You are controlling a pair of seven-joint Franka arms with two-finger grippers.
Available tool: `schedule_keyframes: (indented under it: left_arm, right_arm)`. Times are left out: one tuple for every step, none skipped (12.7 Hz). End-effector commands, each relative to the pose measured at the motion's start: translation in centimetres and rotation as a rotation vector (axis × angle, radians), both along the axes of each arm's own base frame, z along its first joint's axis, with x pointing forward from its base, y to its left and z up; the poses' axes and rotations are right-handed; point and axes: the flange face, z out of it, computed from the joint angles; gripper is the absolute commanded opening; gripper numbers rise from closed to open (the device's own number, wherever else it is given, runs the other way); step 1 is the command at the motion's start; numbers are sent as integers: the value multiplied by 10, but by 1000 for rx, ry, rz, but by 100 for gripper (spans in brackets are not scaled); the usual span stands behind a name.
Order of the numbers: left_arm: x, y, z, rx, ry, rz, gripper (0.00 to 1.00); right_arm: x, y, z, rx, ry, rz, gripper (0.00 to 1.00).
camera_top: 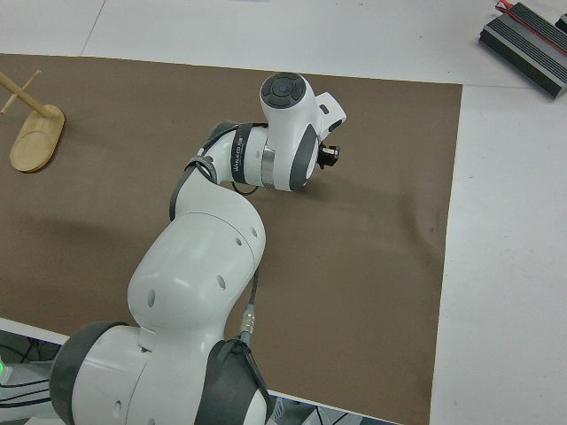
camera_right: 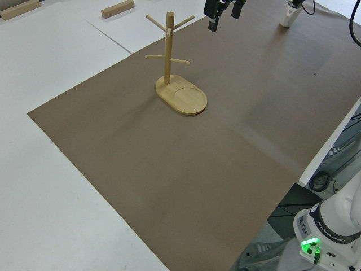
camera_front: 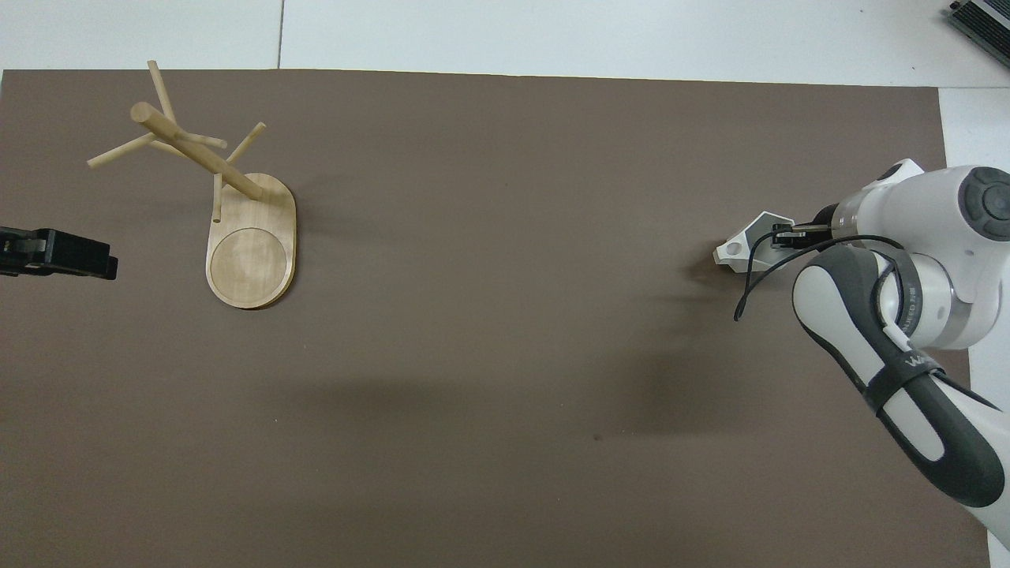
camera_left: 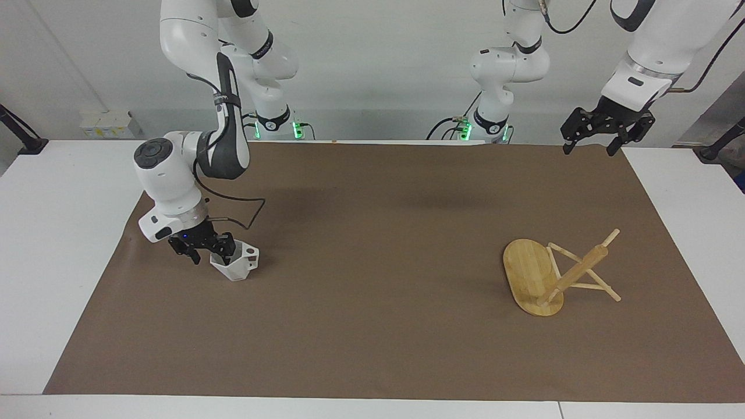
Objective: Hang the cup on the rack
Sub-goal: 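Reach the right gripper to the white cup and grasp it, then carry the cup with the right gripper toward the left gripper while the left gripper opens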
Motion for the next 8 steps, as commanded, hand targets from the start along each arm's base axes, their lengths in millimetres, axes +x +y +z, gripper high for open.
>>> schedule_keyframes:
  left_arm:
    - [-3,0,-8,16,-46,-18,100]
    - [-4,-1,-8,16,-47,-23,100]
    - [-4,0,-9,18,-46,-45,100]
    - [-5,1,-9,22,-47,-109,100]
    - [-5,2,-10,22,-46,-184,100]
    - [-4,2,-9,25,-48,-253,100]
    - [-4,4,-9,23,-49,-291,100]
    - [-4,5,-10,2,-49,-324,100]
  right_arm:
    - [-1,1,3,1,19,-16,0]
    - [-1,0,3,3,21,-18,0]
    - [1,1,7,3,25,-17,0]
    - [5,-2,17,4,43,-20,0]
    - [11,-3,36,5,66,-20,0]
    - [15,-1,59,9,104,-15,0]
    - [18,0,86,14,124,-14,0]
    - [19,3,118,51,154,-14,0]
